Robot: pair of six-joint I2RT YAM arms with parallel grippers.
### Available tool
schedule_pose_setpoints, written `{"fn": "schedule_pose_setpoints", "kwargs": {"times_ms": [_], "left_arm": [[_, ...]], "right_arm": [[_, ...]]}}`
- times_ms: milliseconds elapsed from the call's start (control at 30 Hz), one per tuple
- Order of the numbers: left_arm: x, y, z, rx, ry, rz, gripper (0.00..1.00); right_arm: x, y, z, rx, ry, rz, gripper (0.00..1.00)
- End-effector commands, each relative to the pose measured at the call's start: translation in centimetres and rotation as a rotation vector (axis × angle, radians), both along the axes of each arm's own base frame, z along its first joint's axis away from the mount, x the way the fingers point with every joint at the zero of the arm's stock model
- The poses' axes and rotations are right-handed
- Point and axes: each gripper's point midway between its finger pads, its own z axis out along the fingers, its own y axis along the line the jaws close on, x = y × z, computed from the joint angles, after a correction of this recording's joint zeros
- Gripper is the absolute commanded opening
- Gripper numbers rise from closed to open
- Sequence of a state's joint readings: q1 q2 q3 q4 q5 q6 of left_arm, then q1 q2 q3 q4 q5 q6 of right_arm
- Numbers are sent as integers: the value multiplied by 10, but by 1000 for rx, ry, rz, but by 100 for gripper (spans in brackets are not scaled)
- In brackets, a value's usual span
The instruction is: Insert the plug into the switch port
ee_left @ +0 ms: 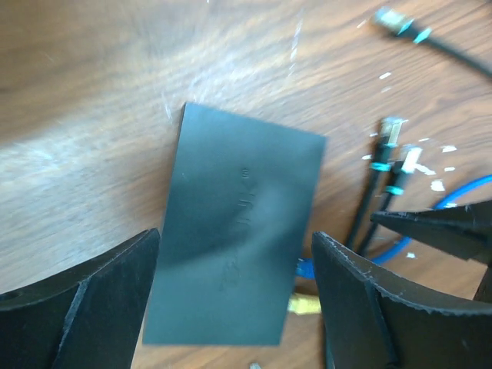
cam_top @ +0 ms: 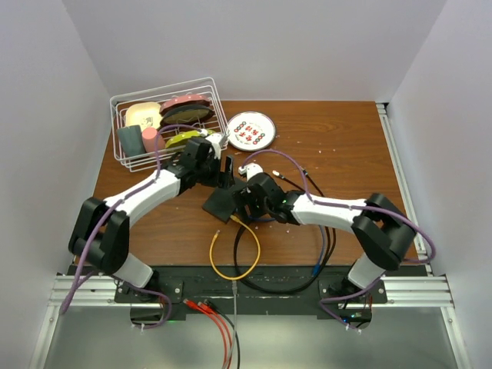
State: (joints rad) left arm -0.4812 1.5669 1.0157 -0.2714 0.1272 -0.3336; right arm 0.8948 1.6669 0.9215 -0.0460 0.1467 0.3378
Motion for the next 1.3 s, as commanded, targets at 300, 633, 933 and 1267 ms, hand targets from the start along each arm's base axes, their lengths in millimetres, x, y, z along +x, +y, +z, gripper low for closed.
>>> {"fn": "schedule_pose_setpoints", "kwargs": {"times_ms": [300,633,933,1267], "left_arm": [[17,-13,153,-197,-297,24,88],[-6,-16,113,-261,-235,15,88],[-14,-17,96,-252,-220,-22,89],[-17,-18,104,-270,-237,-37,90]], "right_arm": [[25,-45,72,4,-174,-259,95],[37,-79,39,-27,-61,-384,89],[30,-59,7,41,87,-418,79],[33,-52,-33,-28,148,-453,62]]}}
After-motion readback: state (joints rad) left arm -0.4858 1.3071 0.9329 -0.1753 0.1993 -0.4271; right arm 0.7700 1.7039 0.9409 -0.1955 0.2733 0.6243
